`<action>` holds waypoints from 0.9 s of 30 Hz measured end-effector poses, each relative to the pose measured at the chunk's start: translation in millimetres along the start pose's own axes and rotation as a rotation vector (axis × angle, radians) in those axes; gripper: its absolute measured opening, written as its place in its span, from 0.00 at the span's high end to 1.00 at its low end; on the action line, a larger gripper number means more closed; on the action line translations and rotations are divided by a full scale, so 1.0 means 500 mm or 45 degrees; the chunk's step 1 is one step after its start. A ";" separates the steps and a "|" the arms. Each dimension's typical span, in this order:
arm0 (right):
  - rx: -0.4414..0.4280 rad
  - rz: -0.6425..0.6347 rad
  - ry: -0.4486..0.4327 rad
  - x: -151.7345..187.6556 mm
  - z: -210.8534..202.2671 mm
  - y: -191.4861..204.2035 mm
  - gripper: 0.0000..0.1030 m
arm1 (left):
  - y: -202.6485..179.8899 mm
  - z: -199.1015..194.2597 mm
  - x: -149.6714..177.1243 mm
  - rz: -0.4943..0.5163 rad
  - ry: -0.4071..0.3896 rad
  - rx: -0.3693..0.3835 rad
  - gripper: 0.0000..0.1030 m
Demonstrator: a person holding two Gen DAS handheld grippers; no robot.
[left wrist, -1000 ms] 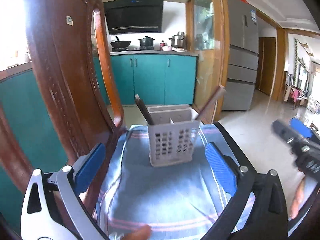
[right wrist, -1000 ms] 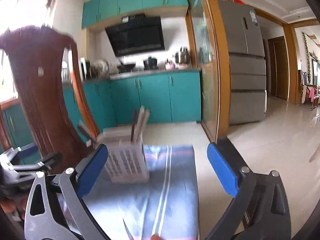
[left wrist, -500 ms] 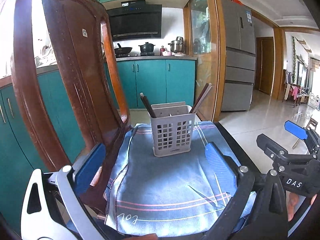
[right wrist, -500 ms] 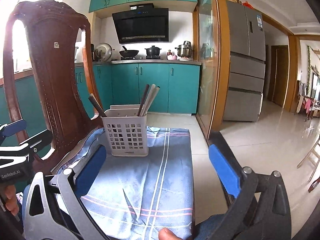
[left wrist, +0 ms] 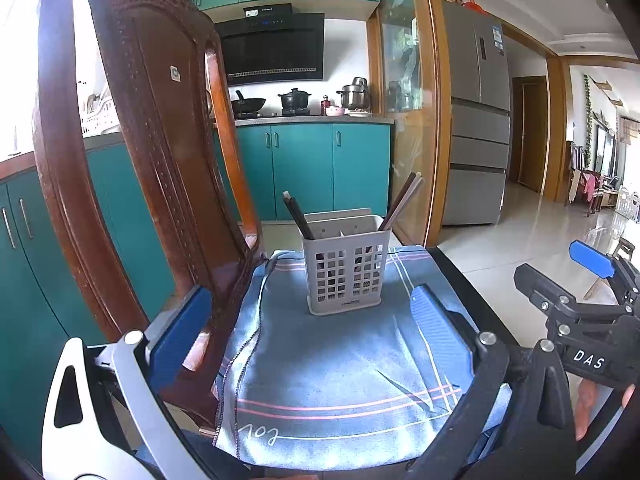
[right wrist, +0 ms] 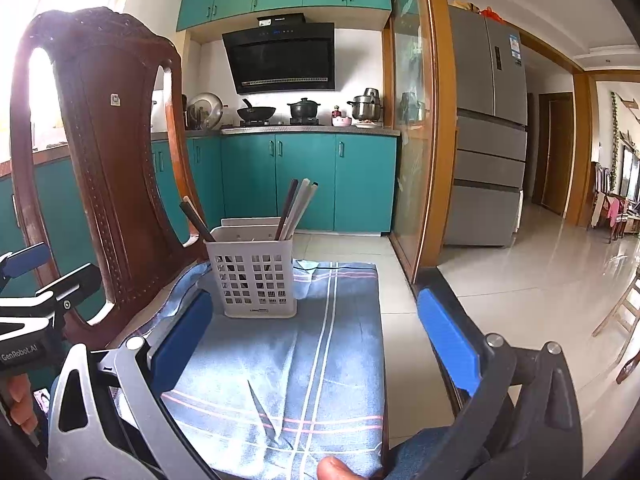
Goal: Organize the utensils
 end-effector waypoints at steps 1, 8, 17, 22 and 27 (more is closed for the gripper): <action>0.001 -0.001 0.002 0.000 0.000 0.000 0.03 | 0.000 -0.001 -0.001 0.000 -0.002 0.000 0.03; 0.001 0.000 0.010 0.001 0.001 0.000 0.03 | -0.005 -0.001 0.000 0.006 0.001 0.009 0.03; 0.003 -0.001 0.023 0.003 0.006 0.001 0.03 | -0.012 -0.004 -0.002 0.012 0.003 0.007 0.03; 0.003 0.002 0.025 0.000 0.008 0.001 0.03 | -0.013 -0.002 -0.002 0.011 0.008 0.003 0.03; -0.001 0.002 0.033 0.003 0.014 -0.001 0.03 | -0.015 0.002 -0.002 0.011 0.015 0.003 0.03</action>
Point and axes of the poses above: each gripper's, at about its wrist camera, not at the fingertips, and z roughly the way its jaws point, y to its left, x to its underside, the point moved 8 cm from there along z, roughly the way its jaws point, and after that the axes turned 8 degrees about -z, right-handed, at the moved point
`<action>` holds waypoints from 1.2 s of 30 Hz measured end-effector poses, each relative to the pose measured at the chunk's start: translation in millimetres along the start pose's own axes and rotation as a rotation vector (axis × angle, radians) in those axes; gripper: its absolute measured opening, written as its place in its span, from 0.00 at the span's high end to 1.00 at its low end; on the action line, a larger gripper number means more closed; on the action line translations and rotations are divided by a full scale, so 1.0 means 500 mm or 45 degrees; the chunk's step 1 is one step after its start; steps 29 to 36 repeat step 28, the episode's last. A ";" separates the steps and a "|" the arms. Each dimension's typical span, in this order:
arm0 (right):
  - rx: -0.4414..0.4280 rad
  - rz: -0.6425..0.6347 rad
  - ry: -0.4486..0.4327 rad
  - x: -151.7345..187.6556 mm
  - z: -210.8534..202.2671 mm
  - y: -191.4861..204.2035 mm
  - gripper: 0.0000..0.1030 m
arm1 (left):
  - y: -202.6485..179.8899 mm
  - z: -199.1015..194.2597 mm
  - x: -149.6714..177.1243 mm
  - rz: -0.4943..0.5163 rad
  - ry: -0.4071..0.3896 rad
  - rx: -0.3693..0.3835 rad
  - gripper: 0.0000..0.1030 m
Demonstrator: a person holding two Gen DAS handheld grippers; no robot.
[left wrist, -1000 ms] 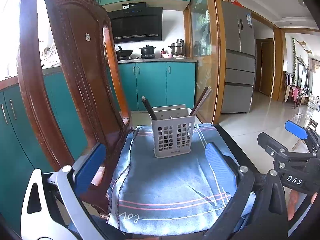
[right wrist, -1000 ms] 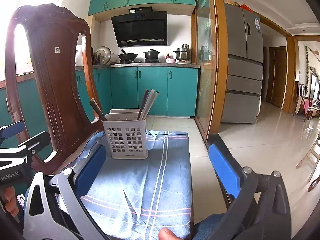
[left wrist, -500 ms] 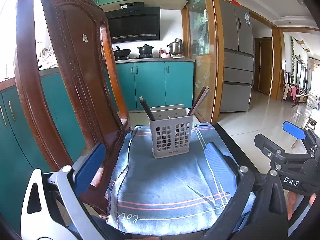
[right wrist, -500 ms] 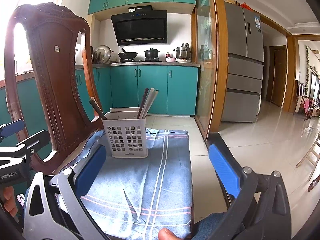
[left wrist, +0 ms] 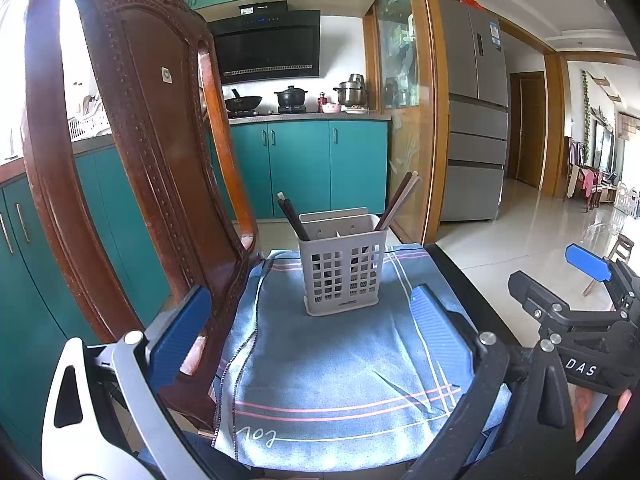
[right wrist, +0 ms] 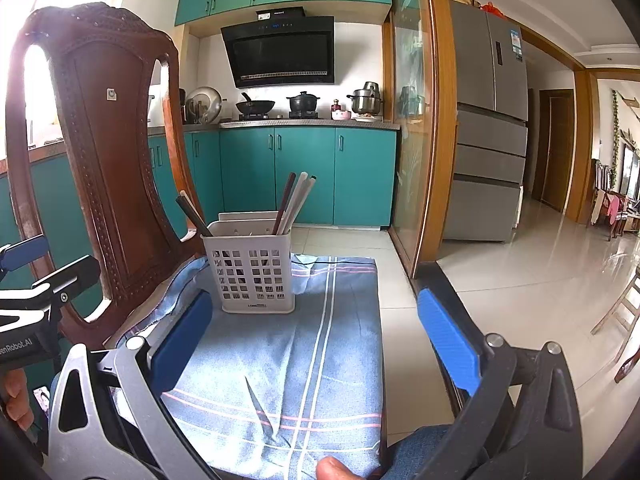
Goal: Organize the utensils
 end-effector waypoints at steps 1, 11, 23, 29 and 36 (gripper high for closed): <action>-0.001 0.000 0.001 0.001 0.001 0.000 0.03 | 0.000 0.001 0.000 0.001 0.001 0.000 0.03; -0.003 0.001 0.009 0.004 0.004 -0.003 0.03 | -0.005 0.005 0.005 0.005 0.010 0.004 0.03; -0.004 0.004 0.021 0.015 0.013 0.000 0.03 | -0.004 0.012 0.010 -0.003 0.030 0.004 0.03; -0.015 0.027 0.066 0.030 0.035 -0.004 0.03 | -0.001 0.044 0.035 -0.032 0.128 0.016 0.03; -0.015 0.027 0.066 0.030 0.035 -0.004 0.03 | -0.001 0.044 0.035 -0.032 0.128 0.016 0.03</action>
Point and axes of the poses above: each gripper's, at about its wrist camera, not at the fingertips, and z roughly the way its jaws point, y to its left, x to its underside, the point moved 8 cm from there along z, roughly the way its jaws point, and after that the axes turned 8 degrees about -z, right-handed, at the moved point
